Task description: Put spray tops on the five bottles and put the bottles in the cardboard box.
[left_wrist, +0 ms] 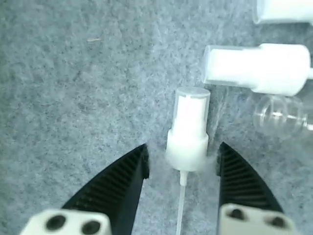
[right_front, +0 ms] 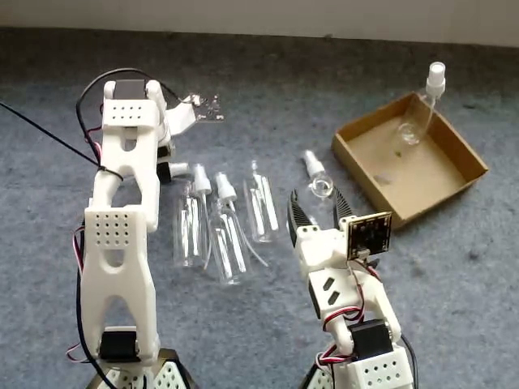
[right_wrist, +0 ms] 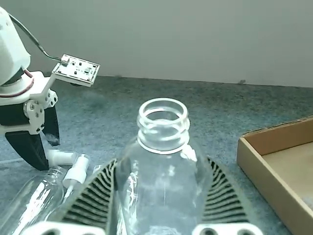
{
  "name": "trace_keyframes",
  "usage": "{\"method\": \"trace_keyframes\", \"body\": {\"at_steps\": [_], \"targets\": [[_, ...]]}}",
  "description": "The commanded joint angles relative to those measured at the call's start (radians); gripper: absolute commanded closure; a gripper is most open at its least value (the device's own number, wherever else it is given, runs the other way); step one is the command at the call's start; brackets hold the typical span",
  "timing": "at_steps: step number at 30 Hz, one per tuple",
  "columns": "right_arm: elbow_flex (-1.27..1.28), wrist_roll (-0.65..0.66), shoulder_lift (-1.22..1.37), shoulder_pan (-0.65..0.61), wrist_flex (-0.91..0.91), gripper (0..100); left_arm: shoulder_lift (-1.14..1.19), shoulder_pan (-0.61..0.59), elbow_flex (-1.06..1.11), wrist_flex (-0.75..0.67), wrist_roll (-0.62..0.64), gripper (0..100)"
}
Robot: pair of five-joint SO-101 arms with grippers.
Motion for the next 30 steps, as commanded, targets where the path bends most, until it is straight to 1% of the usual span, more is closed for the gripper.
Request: {"method": "trace_keyframes", "body": {"at_steps": [1, 3, 7, 22, 23, 25, 26, 30], "targets": [[0.143, -0.002, -0.013, -0.010, 0.002, 92.6, -0.021, 0.038, -0.007, -0.014, -0.017, 83], [0.143, -0.002, -0.013, -0.010, 0.002, 92.6, -0.019, 0.039, -0.007, -0.014, -0.017, 85], [0.143, -0.002, -0.013, -0.010, 0.002, 92.6, -0.018, 0.042, -0.005, -0.015, -0.017, 93], [0.143, -0.002, -0.013, -0.010, 0.002, 92.6, -0.033, 0.036, -0.019, -0.018, -0.011, 93], [0.143, -0.002, -0.013, -0.010, 0.002, 92.6, -0.042, 0.035, -0.036, -0.008, -0.009, 93], [0.143, -0.002, -0.013, -0.010, 0.002, 92.6, -0.073, 0.035, -0.076, 0.060, -0.009, 93], [0.143, -0.002, -0.013, -0.010, 0.002, 92.6, -0.091, 0.035, -0.088, 0.080, 0.002, 93], [0.143, -0.002, -0.013, -0.010, 0.002, 92.6, -0.173, 0.036, -0.079, 0.080, 0.157, 93]]}}
